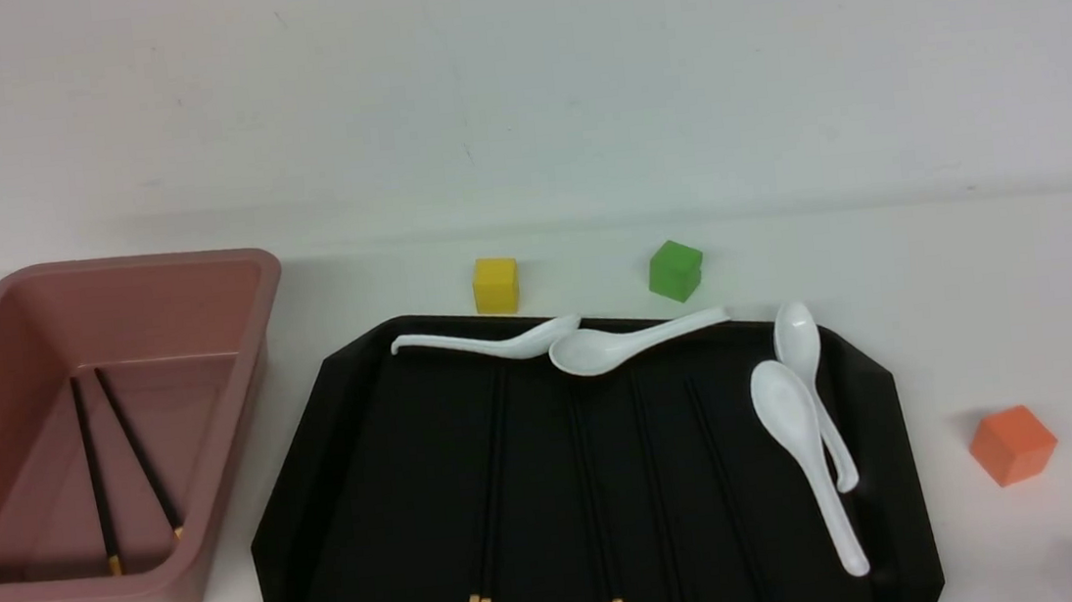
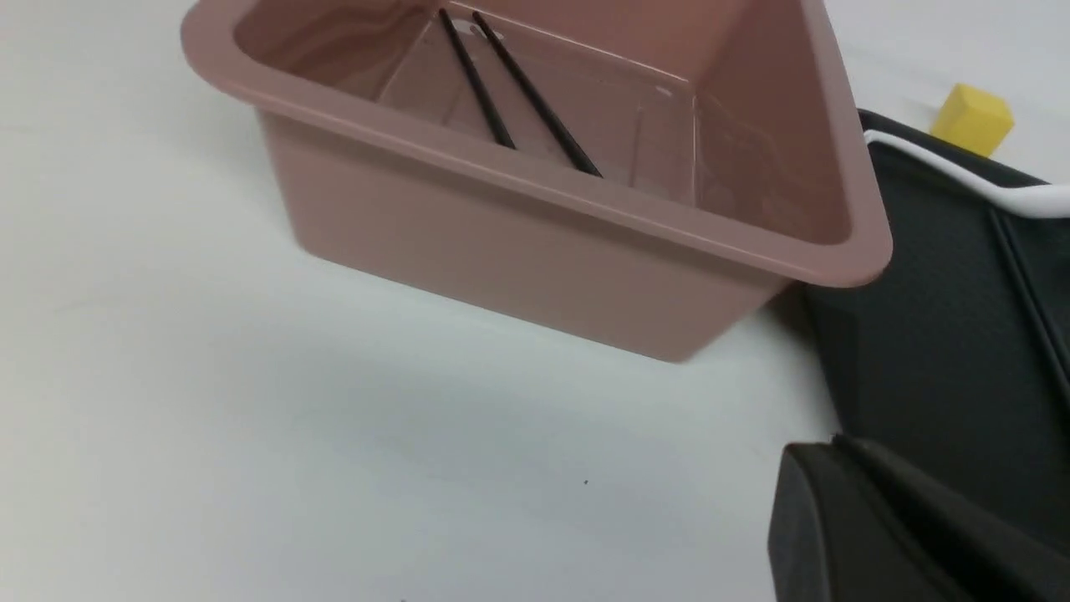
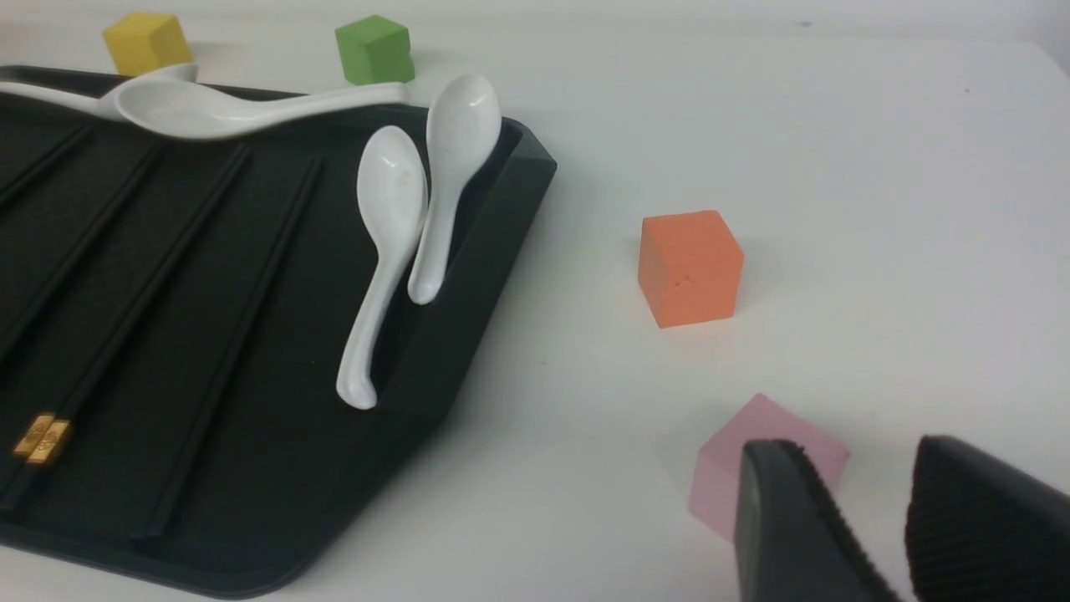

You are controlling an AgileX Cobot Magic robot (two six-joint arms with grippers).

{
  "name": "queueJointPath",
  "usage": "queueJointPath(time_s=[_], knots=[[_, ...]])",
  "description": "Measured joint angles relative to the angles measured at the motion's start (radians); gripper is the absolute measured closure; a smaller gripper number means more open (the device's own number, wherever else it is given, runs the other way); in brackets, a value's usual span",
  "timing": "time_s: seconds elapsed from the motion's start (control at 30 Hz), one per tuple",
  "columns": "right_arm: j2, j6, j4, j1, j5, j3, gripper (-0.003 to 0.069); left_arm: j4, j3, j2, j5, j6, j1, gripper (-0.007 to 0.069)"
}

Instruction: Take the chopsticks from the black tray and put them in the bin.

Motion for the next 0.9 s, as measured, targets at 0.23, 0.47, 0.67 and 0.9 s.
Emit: queueJointPath(time_s=[0.23,0.47,0.67,0.9], knots=[[0.000,0.000,0.000,0.000,0.000,0.000,0.0419,-0.011,0.000,0.000,0.000,0.000,-0.033,0.0616],[0.000,0.000,0.000,0.000,0.000,0.000,0.0419,-0.011,0.000,0.000,0.000,0.000,-0.033,0.0608],[0.000,0.000,0.000,0.000,0.000,0.000,0.0419,-0.012,0.000,0.000,0.000,0.000,-0.033,0.0604],[0.000,0.000,0.000,0.000,0.000,0.000,0.0419,-0.012,0.000,0.000,0.000,0.000,-0.033,0.0603]])
